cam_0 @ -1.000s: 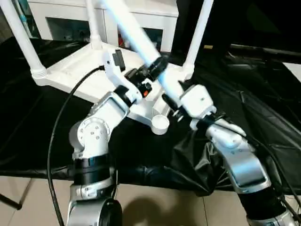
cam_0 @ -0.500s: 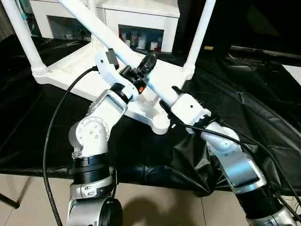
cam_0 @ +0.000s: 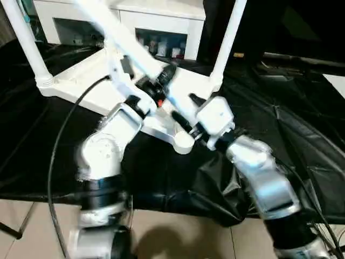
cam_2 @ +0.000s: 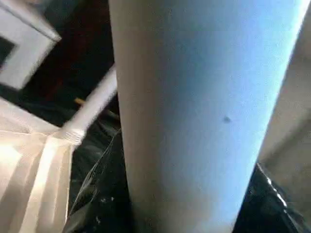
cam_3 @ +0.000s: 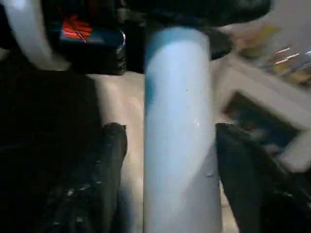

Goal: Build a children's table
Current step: Pick table leg

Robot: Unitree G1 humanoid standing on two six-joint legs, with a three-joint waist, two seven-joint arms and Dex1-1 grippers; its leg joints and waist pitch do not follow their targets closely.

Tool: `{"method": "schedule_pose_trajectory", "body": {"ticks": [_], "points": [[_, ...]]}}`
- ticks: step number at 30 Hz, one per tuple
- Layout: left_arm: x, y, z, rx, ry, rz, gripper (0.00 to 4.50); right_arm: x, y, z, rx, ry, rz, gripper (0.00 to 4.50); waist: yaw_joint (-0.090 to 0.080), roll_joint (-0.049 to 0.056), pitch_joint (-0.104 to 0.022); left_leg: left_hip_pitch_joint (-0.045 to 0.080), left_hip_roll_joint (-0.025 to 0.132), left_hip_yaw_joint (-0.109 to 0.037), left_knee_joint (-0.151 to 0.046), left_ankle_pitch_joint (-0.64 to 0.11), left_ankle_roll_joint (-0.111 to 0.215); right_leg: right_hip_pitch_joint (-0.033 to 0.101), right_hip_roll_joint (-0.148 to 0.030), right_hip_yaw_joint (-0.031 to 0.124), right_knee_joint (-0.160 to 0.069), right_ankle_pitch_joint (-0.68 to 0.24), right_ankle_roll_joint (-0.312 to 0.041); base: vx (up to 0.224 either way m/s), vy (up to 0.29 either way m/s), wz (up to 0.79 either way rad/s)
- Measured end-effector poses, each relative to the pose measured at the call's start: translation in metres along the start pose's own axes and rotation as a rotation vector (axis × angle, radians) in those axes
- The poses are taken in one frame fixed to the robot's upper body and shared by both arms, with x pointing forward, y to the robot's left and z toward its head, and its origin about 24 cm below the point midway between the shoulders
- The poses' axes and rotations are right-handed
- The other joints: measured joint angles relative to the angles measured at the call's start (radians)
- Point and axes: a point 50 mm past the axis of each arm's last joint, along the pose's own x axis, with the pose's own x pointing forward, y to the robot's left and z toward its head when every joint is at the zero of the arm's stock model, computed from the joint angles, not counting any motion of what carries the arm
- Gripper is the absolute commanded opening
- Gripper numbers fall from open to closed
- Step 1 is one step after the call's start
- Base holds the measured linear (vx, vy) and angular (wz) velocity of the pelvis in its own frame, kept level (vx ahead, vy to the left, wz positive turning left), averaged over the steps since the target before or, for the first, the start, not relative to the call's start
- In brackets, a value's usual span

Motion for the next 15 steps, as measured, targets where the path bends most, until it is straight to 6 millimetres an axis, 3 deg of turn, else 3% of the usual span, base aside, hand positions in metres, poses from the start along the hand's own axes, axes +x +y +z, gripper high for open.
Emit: {"method": "schedule_pose_trajectory", "body": {"ticks": [3,11,15], "points": [[-0.006,-0.001,0.002,0.068,0.109,-0.104,1.83,-0.004,-0.002,-0.002,0.132,0.042,0.140,3.00,0.001,0.000,0.000,0.001,0.000,0.000,0.001,0.000,0.000,0.000,0.000,0.000,0.001,0.000,0.000,0.000,0.000,0.00],[-0.009,-0.011,0.030,0.175,0.227,-0.353,1.83,-0.015,-0.013,0.002,0.236,0.175,0.386,3.00,0.006,0.000,0.000,0.003,0.000,0.000,0.001,0.000,0.000,0.001,0.000,0.000,0.004,0.001,-0.002,0.000,0.000,0.00],[-0.012,-0.013,0.029,0.178,0.273,-0.414,1.83,-0.013,-0.013,0.003,0.308,0.197,0.423,2.63,0.009,-0.001,0.000,0.003,0.000,0.000,0.001,0.000,-0.001,0.001,0.000,0.000,0.004,0.001,-0.002,0.000,0.000,0.00]]}}
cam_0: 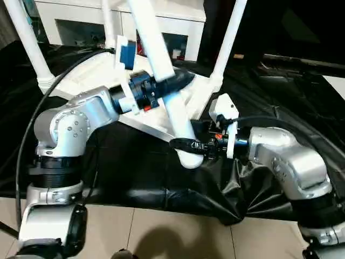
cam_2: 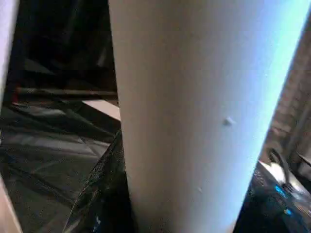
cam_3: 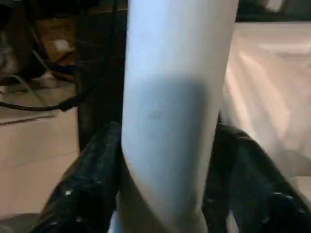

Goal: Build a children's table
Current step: Pick table leg

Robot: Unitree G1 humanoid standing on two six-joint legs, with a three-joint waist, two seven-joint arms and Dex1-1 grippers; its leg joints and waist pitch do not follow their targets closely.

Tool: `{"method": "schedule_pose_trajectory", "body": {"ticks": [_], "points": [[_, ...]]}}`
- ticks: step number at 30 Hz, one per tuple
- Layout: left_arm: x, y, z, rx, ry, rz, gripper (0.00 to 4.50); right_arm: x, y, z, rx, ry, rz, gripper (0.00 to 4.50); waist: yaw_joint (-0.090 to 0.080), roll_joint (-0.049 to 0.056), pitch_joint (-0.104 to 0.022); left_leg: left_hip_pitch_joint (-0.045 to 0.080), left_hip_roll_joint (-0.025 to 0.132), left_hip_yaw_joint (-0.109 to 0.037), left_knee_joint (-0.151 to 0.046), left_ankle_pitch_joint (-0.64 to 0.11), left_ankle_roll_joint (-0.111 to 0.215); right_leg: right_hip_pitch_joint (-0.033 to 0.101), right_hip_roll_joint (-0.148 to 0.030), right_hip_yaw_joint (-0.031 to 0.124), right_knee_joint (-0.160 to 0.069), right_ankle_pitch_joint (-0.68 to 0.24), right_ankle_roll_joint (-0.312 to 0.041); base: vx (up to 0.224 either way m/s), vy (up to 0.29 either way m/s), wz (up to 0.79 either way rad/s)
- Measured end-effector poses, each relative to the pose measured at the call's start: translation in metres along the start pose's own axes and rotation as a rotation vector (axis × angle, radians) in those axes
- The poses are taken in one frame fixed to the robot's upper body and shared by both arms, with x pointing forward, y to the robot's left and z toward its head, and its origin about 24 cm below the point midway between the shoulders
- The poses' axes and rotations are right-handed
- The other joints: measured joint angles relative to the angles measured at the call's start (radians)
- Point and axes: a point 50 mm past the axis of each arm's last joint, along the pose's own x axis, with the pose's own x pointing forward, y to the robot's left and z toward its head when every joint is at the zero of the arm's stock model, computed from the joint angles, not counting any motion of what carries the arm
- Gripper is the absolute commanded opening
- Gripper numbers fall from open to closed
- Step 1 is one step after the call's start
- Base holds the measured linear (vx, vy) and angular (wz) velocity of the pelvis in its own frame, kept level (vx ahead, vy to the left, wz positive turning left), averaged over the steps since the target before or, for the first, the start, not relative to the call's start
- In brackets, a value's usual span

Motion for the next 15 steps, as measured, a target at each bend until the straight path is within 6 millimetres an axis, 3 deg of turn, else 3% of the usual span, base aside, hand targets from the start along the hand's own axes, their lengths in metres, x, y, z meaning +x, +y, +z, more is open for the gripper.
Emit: {"method": "schedule_pose_trajectory", "body": {"ticks": [8,13,14,15], "points": [[-0.0019,-0.0011,-0.0014,0.005,0.032,-0.041,1.82,-0.0008,0.0020,0.0003,0.036,0.024,0.046,1.94,0.014,0.000,0.000,0.000,0.000,0.000,0.000,0.000,0.000,0.000,0.000,0.000,0.000,0.000,0.000,0.000,0.000,0.00],[-0.0022,0.0004,-0.0030,-0.007,0.034,-0.046,1.82,-0.0014,0.0019,-0.0006,0.038,0.035,0.043,1.89,0.017,0.000,0.000,0.000,0.000,0.000,0.000,0.000,0.000,0.000,0.000,0.000,0.000,0.000,0.000,0.000,0.000,0.00],[-0.0021,0.0005,-0.0029,-0.006,0.033,-0.046,2.17,-0.0014,0.0018,-0.0005,0.038,0.034,0.040,1.88,0.016,0.000,0.000,0.000,0.000,0.000,0.000,0.000,0.000,0.000,0.000,0.000,0.000,0.000,0.000,0.000,0.000,0.00],[-0.0021,0.0005,-0.0029,-0.005,0.032,-0.046,2.17,-0.0013,0.0019,-0.0004,0.037,0.034,0.038,1.88,0.016,0.000,0.000,0.000,0.000,0.000,0.000,0.000,-0.001,0.000,0.000,0.000,0.000,0.000,0.000,0.000,0.000,0.00]]}}
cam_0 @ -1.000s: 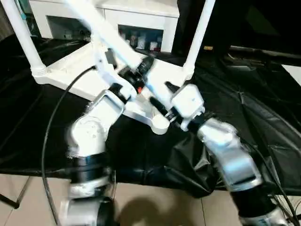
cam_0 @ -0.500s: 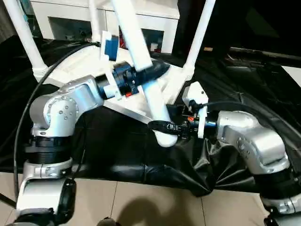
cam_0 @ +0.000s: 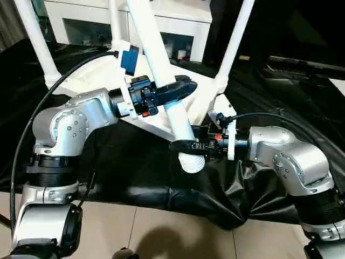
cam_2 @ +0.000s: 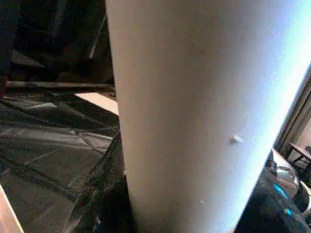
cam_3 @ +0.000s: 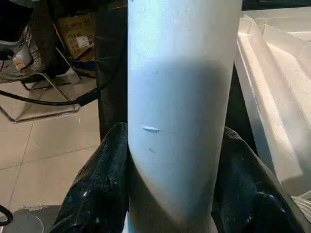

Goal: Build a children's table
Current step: Pick table leg

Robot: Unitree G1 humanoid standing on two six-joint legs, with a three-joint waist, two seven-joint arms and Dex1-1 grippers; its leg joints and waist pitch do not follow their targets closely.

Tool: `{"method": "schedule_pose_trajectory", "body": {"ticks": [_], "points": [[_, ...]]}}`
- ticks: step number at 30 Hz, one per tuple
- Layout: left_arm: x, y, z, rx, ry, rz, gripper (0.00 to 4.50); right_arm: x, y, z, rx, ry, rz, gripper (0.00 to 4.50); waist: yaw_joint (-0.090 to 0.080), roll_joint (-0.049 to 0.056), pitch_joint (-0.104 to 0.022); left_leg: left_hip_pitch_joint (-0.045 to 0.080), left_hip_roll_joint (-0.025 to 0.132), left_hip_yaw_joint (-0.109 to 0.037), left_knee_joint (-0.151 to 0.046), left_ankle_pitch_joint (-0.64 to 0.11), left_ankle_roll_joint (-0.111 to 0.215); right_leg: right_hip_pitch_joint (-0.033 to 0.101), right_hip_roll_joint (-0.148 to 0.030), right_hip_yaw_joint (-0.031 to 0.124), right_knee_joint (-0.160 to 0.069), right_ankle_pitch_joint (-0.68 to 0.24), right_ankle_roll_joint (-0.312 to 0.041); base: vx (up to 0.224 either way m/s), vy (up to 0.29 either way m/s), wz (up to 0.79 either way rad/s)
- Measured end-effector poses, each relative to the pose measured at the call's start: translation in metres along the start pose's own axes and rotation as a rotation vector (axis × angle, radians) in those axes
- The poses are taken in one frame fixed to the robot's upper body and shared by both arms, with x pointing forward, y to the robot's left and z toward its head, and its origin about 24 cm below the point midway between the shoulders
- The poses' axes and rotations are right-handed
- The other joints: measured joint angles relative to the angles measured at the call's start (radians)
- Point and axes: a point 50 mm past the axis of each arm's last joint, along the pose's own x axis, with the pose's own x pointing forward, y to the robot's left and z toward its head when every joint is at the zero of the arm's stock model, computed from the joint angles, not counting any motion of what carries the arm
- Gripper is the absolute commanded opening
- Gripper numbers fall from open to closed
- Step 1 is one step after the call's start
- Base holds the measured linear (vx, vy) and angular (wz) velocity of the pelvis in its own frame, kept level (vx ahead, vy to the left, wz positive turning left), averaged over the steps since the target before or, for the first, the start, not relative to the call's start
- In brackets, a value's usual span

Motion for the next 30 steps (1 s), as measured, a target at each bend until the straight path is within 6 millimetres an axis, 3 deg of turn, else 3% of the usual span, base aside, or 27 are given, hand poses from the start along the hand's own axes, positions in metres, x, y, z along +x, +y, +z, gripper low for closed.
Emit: {"method": "schedule_pose_trajectory", "body": {"ticks": [6,11,16,18,22,24,30], "points": [[0.008,0.008,-0.003,-0.016,-0.063,0.109,2.94,0.008,-0.002,-0.004,0.018,-0.031,-0.100,1.88,0.001,0.000,0.000,0.000,0.000,0.000,0.000,0.000,0.000,0.000,0.000,0.000,0.000,0.000,0.000,0.000,0.000,0.00],[0.019,0.017,-0.004,-0.004,-0.162,0.321,3.09,0.019,-0.005,-0.006,0.027,-0.086,-0.249,1.88,-0.001,0.001,0.000,0.000,0.000,0.000,0.000,0.000,0.000,0.000,0.000,0.000,0.000,0.000,0.000,0.000,0.000,0.00],[0.025,0.019,-0.013,-0.051,-0.188,0.418,3.11,0.026,-0.007,-0.007,0.022,-0.114,-0.362,1.88,-0.002,0.002,0.000,0.000,0.000,-0.001,0.000,0.000,0.000,0.000,0.000,0.000,0.000,0.000,0.000,0.000,0.000,0.00],[0.025,0.018,-0.016,-0.053,-0.188,0.442,2.75,0.028,-0.008,-0.009,0.027,-0.118,-0.396,1.88,-0.003,0.002,0.000,0.000,0.000,-0.001,0.000,0.000,0.000,0.000,0.000,0.000,-0.001,0.000,0.000,0.000,0.000,0.00],[0.026,0.017,-0.019,-0.063,-0.180,0.451,2.71,0.029,-0.008,-0.009,0.021,-0.117,-0.424,1.88,-0.003,0.004,0.001,0.000,0.000,-0.001,0.000,0.000,0.000,0.000,0.000,0.000,-0.001,0.000,0.000,0.000,0.000,0.00],[0.027,0.017,-0.018,-0.059,-0.181,0.463,2.39,0.031,-0.008,-0.009,0.019,-0.125,-0.436,1.88,-0.003,0.006,0.001,0.000,0.000,-0.001,0.000,0.000,0.000,0.000,0.000,0.000,-0.001,0.000,0.000,0.000,0.000,0.00],[0.026,0.016,-0.018,-0.048,-0.175,0.485,1.99,0.034,-0.008,-0.009,0.023,-0.131,-0.455,1.88,-0.004,0.010,0.001,0.000,0.000,-0.001,0.000,0.000,0.000,0.000,0.000,0.000,-0.001,0.000,0.000,0.000,0.000,0.00]]}}
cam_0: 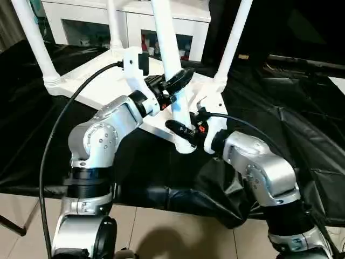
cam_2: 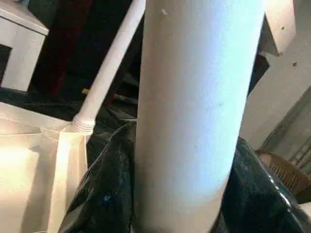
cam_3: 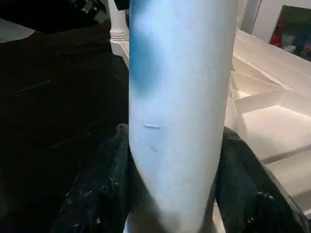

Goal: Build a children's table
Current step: Pick table leg

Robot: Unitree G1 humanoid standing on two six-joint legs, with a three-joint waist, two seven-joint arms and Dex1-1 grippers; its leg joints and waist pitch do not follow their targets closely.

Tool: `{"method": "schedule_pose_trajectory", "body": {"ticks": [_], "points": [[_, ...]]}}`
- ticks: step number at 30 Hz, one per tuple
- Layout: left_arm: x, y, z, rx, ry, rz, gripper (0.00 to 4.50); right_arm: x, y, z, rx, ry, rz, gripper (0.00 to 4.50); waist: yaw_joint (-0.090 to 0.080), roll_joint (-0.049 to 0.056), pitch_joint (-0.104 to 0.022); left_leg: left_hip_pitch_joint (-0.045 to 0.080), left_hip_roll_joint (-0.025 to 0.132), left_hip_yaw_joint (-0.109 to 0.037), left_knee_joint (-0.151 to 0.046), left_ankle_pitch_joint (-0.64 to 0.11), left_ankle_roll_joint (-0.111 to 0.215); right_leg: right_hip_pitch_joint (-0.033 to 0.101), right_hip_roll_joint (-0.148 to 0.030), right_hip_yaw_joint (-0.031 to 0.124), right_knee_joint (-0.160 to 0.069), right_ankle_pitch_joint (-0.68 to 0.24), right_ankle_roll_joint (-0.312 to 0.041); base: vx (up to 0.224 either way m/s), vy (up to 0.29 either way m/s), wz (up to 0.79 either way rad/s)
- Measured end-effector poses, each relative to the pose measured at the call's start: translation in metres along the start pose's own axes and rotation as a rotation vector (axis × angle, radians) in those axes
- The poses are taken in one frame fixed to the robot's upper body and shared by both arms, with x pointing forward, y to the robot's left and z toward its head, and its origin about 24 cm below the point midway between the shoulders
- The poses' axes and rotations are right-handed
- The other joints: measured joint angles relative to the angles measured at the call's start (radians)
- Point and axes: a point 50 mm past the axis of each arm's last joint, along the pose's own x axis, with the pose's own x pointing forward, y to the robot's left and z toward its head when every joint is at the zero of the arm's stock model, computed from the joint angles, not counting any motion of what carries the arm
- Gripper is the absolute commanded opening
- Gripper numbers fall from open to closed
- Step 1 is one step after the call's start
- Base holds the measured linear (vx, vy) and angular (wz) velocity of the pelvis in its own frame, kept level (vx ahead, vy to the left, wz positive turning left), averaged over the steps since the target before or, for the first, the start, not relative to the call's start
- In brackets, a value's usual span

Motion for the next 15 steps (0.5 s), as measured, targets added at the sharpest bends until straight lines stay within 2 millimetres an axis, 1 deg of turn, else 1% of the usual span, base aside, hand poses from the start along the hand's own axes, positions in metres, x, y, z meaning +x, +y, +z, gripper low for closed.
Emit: {"method": "schedule_pose_trajectory", "body": {"ticks": [4,5,6,7,9,11,15], "points": [[-0.002,0.002,0.002,0.006,-0.001,0.006,1.89,0.001,0.001,0.001,-0.006,-0.008,0.003,1.88,0.000,0.001,0.000,0.000,0.000,0.000,0.000,0.000,0.000,0.000,0.000,0.000,0.000,0.000,0.000,0.000,0.000,0.00],[-0.003,0.003,0.002,0.009,0.000,0.002,1.88,0.002,0.001,0.000,-0.001,-0.011,0.008,2.44,0.000,0.001,0.000,0.000,0.000,0.000,0.000,0.000,0.000,0.000,0.000,0.000,0.000,0.000,0.000,0.000,0.000,0.00],[-0.003,0.003,0.003,0.012,0.001,0.001,1.88,0.002,0.002,0.000,0.002,-0.013,0.012,2.58,-0.001,0.001,0.000,0.000,0.000,0.000,0.000,0.000,0.000,0.000,0.000,0.000,0.000,0.000,0.000,0.000,0.000,0.00],[-0.004,0.003,0.003,0.014,0.003,-0.004,1.88,0.002,0.002,0.000,0.008,-0.015,0.016,2.58,-0.001,0.001,0.000,0.000,0.000,0.000,0.000,0.000,0.000,0.000,0.000,0.000,0.000,0.000,0.000,0.000,0.000,0.00],[-0.006,0.004,0.004,0.019,0.021,-0.036,1.88,0.000,-0.001,0.007,0.033,-0.045,0.052,2.64,-0.001,0.001,0.000,0.000,0.000,0.000,0.000,0.000,0.000,0.000,0.000,0.000,0.000,0.000,0.000,0.000,0.000,0.00],[-0.008,0.003,0.005,0.017,0.026,-0.068,1.86,-0.001,-0.002,0.015,0.034,-0.069,0.080,2.91,-0.001,0.001,0.000,0.000,0.000,0.000,0.000,0.000,0.000,0.000,0.000,0.000,0.000,0.000,0.000,0.000,0.000,0.00],[-0.013,0.002,0.006,0.046,0.087,-0.176,1.85,-0.009,-0.007,0.018,0.066,-0.016,0.184,3.09,0.001,0.001,0.000,0.000,0.000,0.000,0.000,0.000,0.000,0.000,0.000,0.000,0.000,0.000,0.000,0.000,0.000,0.00]]}}
